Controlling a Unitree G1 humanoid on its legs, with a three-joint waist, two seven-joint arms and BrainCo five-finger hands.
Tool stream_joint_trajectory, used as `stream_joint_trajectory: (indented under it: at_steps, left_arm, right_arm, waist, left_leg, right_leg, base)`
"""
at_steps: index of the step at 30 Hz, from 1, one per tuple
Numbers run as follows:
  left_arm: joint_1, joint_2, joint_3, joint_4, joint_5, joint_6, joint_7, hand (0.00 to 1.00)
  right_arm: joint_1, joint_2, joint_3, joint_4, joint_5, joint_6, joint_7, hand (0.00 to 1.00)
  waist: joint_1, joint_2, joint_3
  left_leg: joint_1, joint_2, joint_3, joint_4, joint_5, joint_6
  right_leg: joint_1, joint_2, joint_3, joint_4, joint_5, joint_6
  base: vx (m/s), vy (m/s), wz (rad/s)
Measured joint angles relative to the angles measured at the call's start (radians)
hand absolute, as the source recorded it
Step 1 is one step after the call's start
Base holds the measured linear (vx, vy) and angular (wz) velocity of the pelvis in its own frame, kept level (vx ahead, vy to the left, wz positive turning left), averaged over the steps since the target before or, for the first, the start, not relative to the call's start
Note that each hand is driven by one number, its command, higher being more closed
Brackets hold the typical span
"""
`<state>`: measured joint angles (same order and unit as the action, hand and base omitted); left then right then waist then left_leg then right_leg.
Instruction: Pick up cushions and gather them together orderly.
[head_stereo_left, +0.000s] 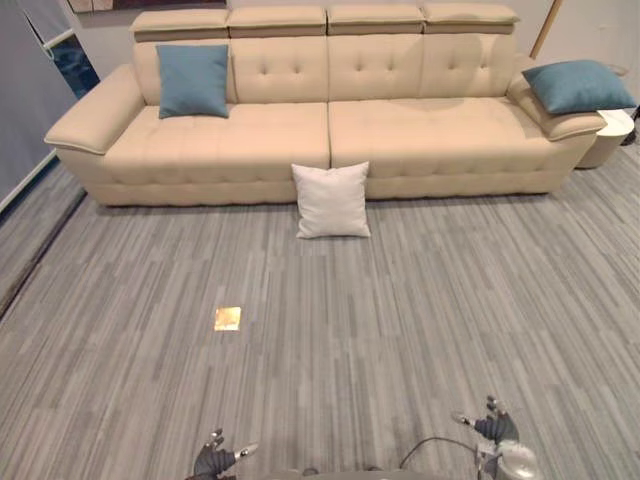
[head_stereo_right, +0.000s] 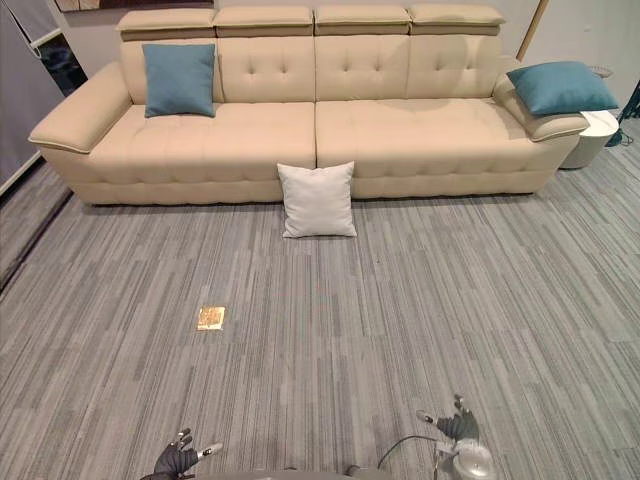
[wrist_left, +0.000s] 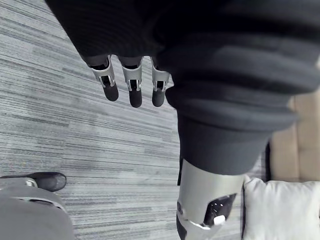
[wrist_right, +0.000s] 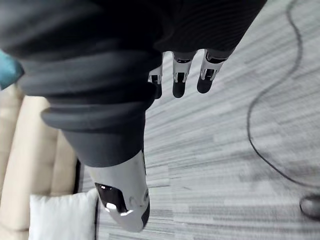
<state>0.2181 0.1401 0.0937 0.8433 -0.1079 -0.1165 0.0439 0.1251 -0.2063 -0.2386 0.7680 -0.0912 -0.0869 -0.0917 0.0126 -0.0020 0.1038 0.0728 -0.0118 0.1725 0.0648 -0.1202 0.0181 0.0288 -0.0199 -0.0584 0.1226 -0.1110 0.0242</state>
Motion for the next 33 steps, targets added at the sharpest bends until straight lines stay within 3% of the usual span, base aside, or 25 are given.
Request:
stream_joint_trajectory:
  at_steps: [12, 16, 19, 22, 24, 26, 30, 31, 32, 33]
  left_arm:
    - [0.001, 0.0, 0.03, -0.108, 0.003, -0.004, -0.001, 0.0]
    - [-0.001, -0.006, 0.031, -0.115, 0.002, -0.002, 0.0, 0.0]
    - [-0.001, -0.017, 0.031, -0.151, -0.007, -0.001, 0.003, 0.0]
    - [0.003, -0.016, 0.033, -0.178, -0.018, 0.0, 0.007, 0.0]
    - [0.008, -0.006, 0.034, -0.197, -0.03, 0.004, 0.009, 0.0]
    - [0.012, 0.006, 0.032, -0.21, -0.037, 0.006, 0.017, 0.0]
    - [-0.02, 0.024, 0.019, -0.219, -0.037, 0.01, 0.025, 0.0]
    - [-0.038, 0.025, 0.018, -0.219, -0.036, 0.01, 0.026, 0.0]
    - [-0.051, 0.026, 0.017, -0.221, -0.036, 0.01, 0.026, 0.0]
    - [-0.055, 0.027, 0.017, -0.222, -0.036, 0.01, 0.026, 0.0]
  right_arm:
    - [-0.007, -0.018, 0.001, -0.04, -0.036, 0.001, 0.008, 0.0]
    - [-0.025, -0.018, 0.003, -0.039, -0.026, 0.008, 0.007, 0.0]
    - [-0.055, -0.018, 0.005, -0.035, 0.001, 0.011, 0.004, 0.0]
    - [-0.074, -0.015, 0.011, -0.013, 0.022, 0.019, 0.001, 0.0]
    - [-0.069, -0.008, 0.042, -0.004, 0.044, 0.027, 0.001, 0.0]
    - [-0.049, 0.002, 0.053, -0.004, 0.053, 0.032, 0.0, 0.0]
    - [-0.055, 0.003, 0.06, -0.004, 0.064, 0.036, -0.001, 0.0]
    - [-0.058, 0.002, 0.06, -0.004, 0.064, 0.036, -0.001, 0.0]
    - [-0.058, 0.003, 0.061, -0.005, 0.064, 0.036, -0.001, 0.0]
    - [-0.057, 0.003, 0.062, -0.006, 0.064, 0.036, -0.001, 0.0]
  waist:
    - [-0.003, 0.017, 0.022]
    - [-0.003, 0.012, 0.04]
    - [0.0, 0.021, 0.057]
    - [0.003, 0.023, 0.076]
    - [0.002, 0.004, 0.099]
    - [-0.002, -0.001, 0.108]
    - [-0.028, -0.001, 0.139]
    - [-0.034, 0.02, 0.161]
    - [-0.038, 0.009, 0.163]
    - [-0.042, 0.007, 0.164]
  left_leg:
    - [0.025, 0.001, 0.009, -0.012, -0.022, -0.036]
    - [-0.004, 0.0, 0.021, 0.036, -0.04, -0.056]
    - [-0.068, 0.012, 0.033, 0.135, -0.087, -0.026]
    - [-0.086, 0.012, 0.054, 0.211, -0.17, 0.04]
    - [-0.071, -0.011, 0.053, 0.259, -0.231, 0.048]
    - [-0.049, -0.022, 0.041, 0.275, -0.261, 0.049]
    - [0.01, -0.001, -0.015, 0.258, -0.284, 0.057]
    - [0.044, 0.022, -0.04, 0.232, -0.287, 0.044]
    - [0.086, 0.038, -0.064, 0.187, -0.284, 0.019]
    - [0.108, 0.046, -0.078, 0.165, -0.284, 0.001]
  right_leg:
    - [0.021, -0.004, -0.026, -0.003, -0.01, 0.018]
    - [0.009, -0.014, -0.026, 0.004, -0.018, 0.03]
    - [-0.04, -0.015, -0.024, 0.061, -0.036, 0.053]
    - [-0.134, -0.034, -0.023, 0.279, -0.125, 0.088]
    - [-0.286, -0.099, -0.058, 0.621, -0.149, 0.091]
    - [-0.36, -0.136, -0.086, 0.727, -0.171, 0.076]
    - [-0.44, -0.154, -0.167, 0.543, -0.168, 0.081]
    - [-0.455, -0.137, -0.194, 0.412, -0.11, 0.073]
    - [-0.474, -0.119, -0.212, 0.285, -0.034, 0.07]
    - [-0.482, -0.115, -0.218, 0.243, 0.0, 0.065]
  base:
    - [0.04, 0.013, 0.0]
    - [0.0, 0.004, -0.02]
    - [-0.02, 0.035, -0.12]
    - [-0.02, 0.079, -0.2]
    - [0.02, 0.104, -0.07]
    - [0.12, 0.066, 0.08]
    - [0.37, 0.016, 0.44]
    - [0.51, -0.098, 0.67]
    - [0.55, -0.126, 0.69]
    - [0.64, -0.2, 0.73]
